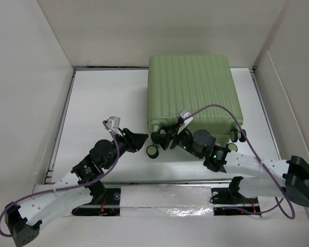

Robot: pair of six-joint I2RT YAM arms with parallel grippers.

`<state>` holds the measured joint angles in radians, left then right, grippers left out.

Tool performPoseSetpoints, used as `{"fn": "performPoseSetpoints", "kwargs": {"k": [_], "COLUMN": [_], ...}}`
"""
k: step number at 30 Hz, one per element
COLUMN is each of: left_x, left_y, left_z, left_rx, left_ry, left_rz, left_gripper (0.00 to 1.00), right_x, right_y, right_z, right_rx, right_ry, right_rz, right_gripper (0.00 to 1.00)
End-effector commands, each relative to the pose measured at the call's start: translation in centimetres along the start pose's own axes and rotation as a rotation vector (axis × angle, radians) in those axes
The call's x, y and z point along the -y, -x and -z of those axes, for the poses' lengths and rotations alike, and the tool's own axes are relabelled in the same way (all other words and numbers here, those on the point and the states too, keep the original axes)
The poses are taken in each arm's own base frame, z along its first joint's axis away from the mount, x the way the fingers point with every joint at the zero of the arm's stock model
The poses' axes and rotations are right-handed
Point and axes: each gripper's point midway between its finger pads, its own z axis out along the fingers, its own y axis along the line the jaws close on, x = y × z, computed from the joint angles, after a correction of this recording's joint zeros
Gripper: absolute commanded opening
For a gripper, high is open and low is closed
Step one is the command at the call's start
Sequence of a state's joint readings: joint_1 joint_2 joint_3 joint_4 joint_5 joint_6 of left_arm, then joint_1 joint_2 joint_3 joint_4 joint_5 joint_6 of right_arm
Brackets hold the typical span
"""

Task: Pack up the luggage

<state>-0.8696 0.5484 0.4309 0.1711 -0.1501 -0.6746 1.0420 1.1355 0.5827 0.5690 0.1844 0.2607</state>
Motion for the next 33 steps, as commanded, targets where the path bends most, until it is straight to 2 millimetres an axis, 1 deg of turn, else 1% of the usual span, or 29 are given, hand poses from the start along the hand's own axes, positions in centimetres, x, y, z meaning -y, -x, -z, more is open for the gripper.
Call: {"fn": "performPoseSetpoints", "kwargs": {"k": [1,3,4,5,6,7,8,9,10,11,12,13,14,16,17,18,19,20,22,23,25,29,31,32,33], "left_x": [-4.5,-5.3,-4.8,-4.5,-4.8,-4.5,-3.2,-3.5,-3.1,-2.5,-3.1,-3.2,-2.9,-3.2,-3.3,-3.7,-3.6,-3.6,-3.7,-3.3,-3.3,-2.9,-3.1,-2.5,-2.7], "left_y": [-2.5,-4.4,-5.3,-5.5,-6.4,-6.7,-6.4,-7.4,-7.4,-6.6,-7.1,-7.0,-6.7,-6.9,-6.2,-6.2,-6.2,-5.5,-5.7,-5.3,-5.2,-4.1,-3.8,-3.7,-3.6], "left_z": [0.5,0.1,0.0,-0.4,-0.9,-1.2,-1.6,-2.1,-2.5,-3.0,-3.5,-3.8,-4.1,-4.6,-4.9,-5.3,-5.5,-5.9,-6.2,-6.4,-6.6,-6.9,-7.0,-6.9,-7.0], "left_rx": [-0.029,-0.068,-0.088,-0.068,-0.090,-0.088,-0.062,-0.084,-0.080,-0.046,-0.055,-0.050,-0.027,-0.020,0.008,0.011,0.017,0.045,0.049,0.072,0.087,0.149,0.172,0.190,0.199], "left_ry": [0.140,0.133,0.106,0.089,0.107,0.107,0.094,0.121,0.125,0.132,0.164,0.176,0.168,0.176,0.178,0.190,0.187,0.189,0.195,0.175,0.169,0.168,0.185,0.179,0.193], "left_rz": [-0.036,-0.051,-0.063,-0.075,-0.094,-0.108,-0.122,-0.149,-0.163,-0.164,-0.182,-0.187,-0.185,-0.211,-0.204,-0.214,-0.228,-0.222,-0.231,-0.228,-0.228,-0.198,-0.187,-0.178,-0.179], "left_gripper": [0.28,0.25,0.24,0.23,0.22,0.22,0.22,0.23,0.25,0.27,0.28,0.29,0.29,0.31,0.31,0.31,0.31,0.31,0.31,0.31,0.29,0.25,0.22,0.21,0.19], "right_x": [-0.4,-0.4,-0.5,-0.3,-0.6,-0.7,-0.8,-0.9,-1.0,-1.1,-1.3,-1.4,-1.4,-1.2,-1.3,-1.3,-1.4,-1.4,-1.5,-1.6,-1.3,-1.7,-2.0,-2.0,-2.0], "right_y": [6.6,7.2,7.2,7.3,7.4,7.4,7.4,7.4,7.2,7.1,7.1,7.1,7.1,7.1,7.3,7.2,7.2,7.1,6.9,6.9,6.8,6.7,6.6,6.4,6.4], "right_z": [-0.2,-0.3,-0.3,-0.4,-0.4,-0.5,-0.5,-0.5,-0.6,-0.7,-0.7,-0.7,-0.7,-0.7,-0.7,-0.6,-0.6,-0.6,-0.5,-0.5,-0.5,-0.3,-0.3,-0.3,-0.3], "right_rx": [0.098,0.073,0.067,0.066,0.068,0.068,0.067,0.067,0.063,0.063,0.063,0.066,0.067,0.069,0.071,0.068,0.071,0.069,0.066,0.067,0.068,0.074,0.073,0.069,0.071], "right_ry": [-0.038,-0.049,-0.044,-0.046,-0.028,-0.022,-0.017,-0.012,-0.007,-0.001,0.011,0.013,0.016,0.013,0.018,0.023,0.025,0.027,0.037,0.041,0.036,0.065,0.080,0.081,0.085], "right_rz": [0.056,0.089,0.094,0.095,0.095,0.093,0.093,0.092,0.091,0.088,0.084,0.082,0.081,0.079,0.079,0.080,0.079,0.078,0.074,0.072,0.068,0.061,0.060,0.061,0.056], "right_gripper": [0.29,0.29,0.29,0.29,0.29,0.29,0.29,0.29,0.29,0.29,0.29,0.29,0.29,0.29,0.29,0.29,0.29,0.29,0.29,0.29,0.29,0.29,0.29,0.29,0.28]}}
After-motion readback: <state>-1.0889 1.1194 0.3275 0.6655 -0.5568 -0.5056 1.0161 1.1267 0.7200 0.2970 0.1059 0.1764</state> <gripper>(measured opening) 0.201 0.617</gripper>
